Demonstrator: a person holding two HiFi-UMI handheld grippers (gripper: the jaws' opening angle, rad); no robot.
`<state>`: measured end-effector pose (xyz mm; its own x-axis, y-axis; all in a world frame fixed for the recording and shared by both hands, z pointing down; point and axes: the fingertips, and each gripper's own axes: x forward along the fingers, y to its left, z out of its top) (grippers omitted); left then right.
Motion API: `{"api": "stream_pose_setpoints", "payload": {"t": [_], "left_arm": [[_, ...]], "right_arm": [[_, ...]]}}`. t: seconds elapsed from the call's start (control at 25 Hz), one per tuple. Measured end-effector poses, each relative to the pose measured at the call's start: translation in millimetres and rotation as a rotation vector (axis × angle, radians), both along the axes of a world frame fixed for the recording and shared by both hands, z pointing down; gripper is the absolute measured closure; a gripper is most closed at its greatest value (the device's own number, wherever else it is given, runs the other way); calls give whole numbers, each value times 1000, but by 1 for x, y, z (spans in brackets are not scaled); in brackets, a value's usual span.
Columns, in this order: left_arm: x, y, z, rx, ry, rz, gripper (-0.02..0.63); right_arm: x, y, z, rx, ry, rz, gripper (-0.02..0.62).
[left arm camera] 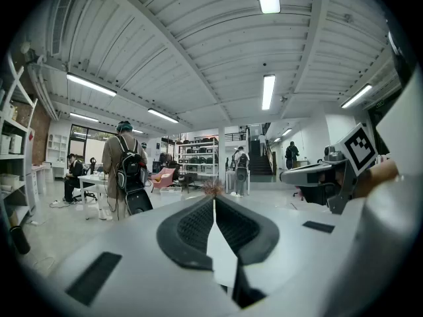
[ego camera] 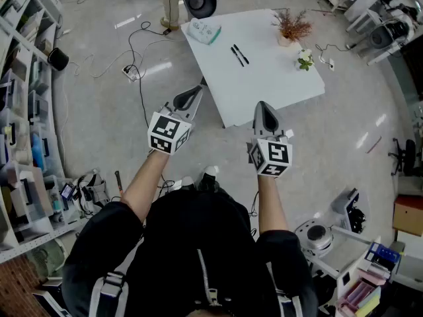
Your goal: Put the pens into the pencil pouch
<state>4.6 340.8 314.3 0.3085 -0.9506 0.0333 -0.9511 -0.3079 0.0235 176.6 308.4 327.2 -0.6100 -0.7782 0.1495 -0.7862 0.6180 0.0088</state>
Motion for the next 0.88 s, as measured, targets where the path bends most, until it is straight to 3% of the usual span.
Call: {"api": "stream_pose_setpoints", "payload": {"t": [0.44,0.52,0.72,0.88], "left_arm": [[1,0,3,-12,10,-3,575],[0,-2,5,-21,23,1,560],[-2,-6,11,-42,36,7,426],[-1,-11,15,-52,34,11,418]], "right_arm": [[5,-5,2,-4,-11,8,592],[4,-7,1,-2,-10,2,557],[-2,-10,3,12,1,-15,482],[-3,-16,7,12,6,-14,408]]}}
